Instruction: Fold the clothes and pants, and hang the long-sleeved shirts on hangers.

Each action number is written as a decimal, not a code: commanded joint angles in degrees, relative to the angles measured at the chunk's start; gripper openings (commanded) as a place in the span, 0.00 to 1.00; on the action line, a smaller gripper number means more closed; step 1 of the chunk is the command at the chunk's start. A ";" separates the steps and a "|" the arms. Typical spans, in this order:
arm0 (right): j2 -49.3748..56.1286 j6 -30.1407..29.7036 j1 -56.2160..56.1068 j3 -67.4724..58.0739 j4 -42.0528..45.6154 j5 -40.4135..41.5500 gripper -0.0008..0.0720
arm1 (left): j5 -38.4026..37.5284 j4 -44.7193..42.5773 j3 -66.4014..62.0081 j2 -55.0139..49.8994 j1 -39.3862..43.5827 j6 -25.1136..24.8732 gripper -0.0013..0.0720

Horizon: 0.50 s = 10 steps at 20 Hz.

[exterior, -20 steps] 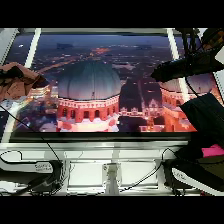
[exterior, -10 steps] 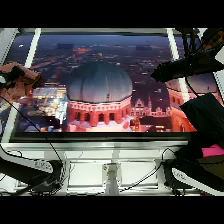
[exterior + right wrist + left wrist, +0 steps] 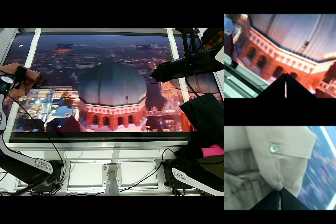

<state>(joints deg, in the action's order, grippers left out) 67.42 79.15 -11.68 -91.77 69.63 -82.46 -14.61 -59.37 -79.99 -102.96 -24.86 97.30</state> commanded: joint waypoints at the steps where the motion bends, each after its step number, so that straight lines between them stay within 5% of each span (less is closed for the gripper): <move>1: 0.02 0.00 -0.02 -0.02 -0.02 -0.02 0.02 | -0.94 1.14 -0.26 0.98 1.86 -0.02 0.04; 5: 0.02 0.02 -0.04 -0.02 -0.02 0.00 0.02 | -1.03 1.11 -0.26 6.80 4.59 -3.10 0.04; 10: 0.02 0.02 -0.04 -0.02 -0.02 -0.02 0.02 | -1.03 1.11 -0.26 19.43 9.49 -12.70 0.03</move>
<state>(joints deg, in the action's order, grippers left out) 67.42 79.15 -11.68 -91.77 69.60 -82.46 -15.73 -58.37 -80.18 -90.02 -17.98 90.06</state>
